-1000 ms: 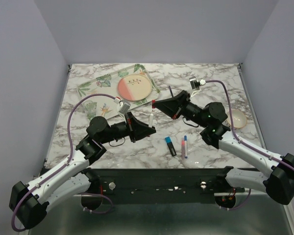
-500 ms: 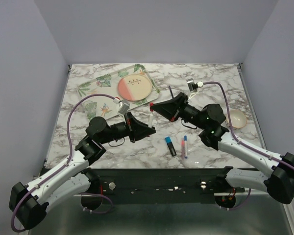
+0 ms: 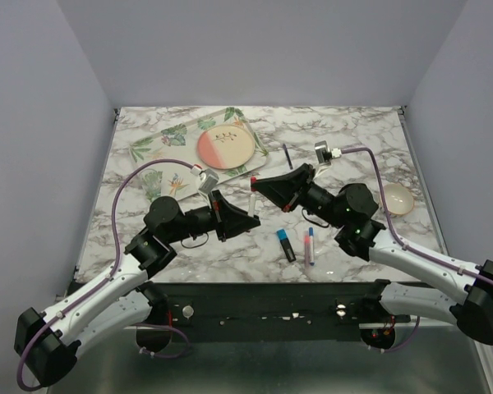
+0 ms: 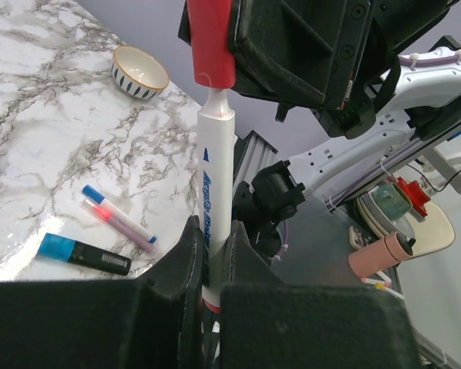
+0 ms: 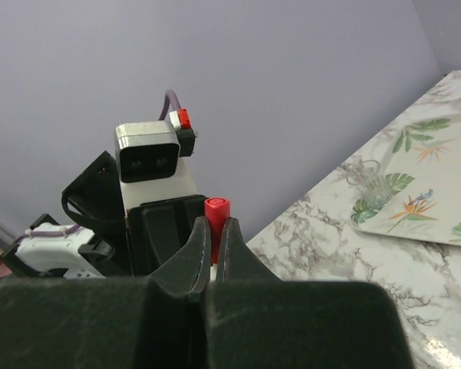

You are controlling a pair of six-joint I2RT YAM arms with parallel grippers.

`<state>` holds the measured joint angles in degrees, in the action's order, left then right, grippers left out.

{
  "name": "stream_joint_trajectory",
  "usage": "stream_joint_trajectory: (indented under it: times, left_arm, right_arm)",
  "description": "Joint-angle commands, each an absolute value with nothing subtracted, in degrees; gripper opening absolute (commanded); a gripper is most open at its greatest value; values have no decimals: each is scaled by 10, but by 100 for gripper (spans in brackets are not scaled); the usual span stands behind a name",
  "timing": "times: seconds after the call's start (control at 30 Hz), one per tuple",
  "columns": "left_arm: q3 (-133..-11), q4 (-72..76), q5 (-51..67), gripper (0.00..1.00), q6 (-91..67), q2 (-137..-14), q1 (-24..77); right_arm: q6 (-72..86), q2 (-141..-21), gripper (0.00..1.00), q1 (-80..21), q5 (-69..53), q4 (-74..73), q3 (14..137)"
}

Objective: Insert the pens into the pen caps

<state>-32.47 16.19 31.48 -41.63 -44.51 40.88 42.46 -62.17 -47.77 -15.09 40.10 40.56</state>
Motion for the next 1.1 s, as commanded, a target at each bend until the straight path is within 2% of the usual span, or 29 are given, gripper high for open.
stream_joint_trajectory:
  times: [0.0,0.17,0.4,0.5,0.57,0.7,0.73,0.77,0.87,1.07]
  left_arm:
    - [-352,171,265,0,-414,-446,406]
    - [-366,181,273,0,-424,-468,406]
    - [-381,201,274,0,-408,-473,405]
    - [-385,200,274,0,-387,-470,406]
    - [-392,193,284,0,-371,-470,406]
    - [-403,167,314,0,-332,-469,406]
    - [-406,159,317,0,-325,-469,406]
    - [-412,153,324,0,-320,-470,406]
    - [-418,131,337,0,-298,-471,406]
    - [-425,125,407,0,-279,-471,406]
  right_arm:
    - [384,-609,1,-526,-100,365,389]
    - [383,-610,1,-545,-57,392,372]
    - [395,-628,1,-558,-71,412,366]
    - [405,-623,13,-562,-88,422,359]
    - [410,-615,29,-562,-93,418,361]
    - [401,-587,52,-562,-92,389,381]
    - [400,-576,63,-562,-84,362,395]
    - [397,-570,67,-562,-78,348,402]
    - [392,-552,76,-562,-59,304,426]
    - [330,-552,81,-561,-34,188,514]
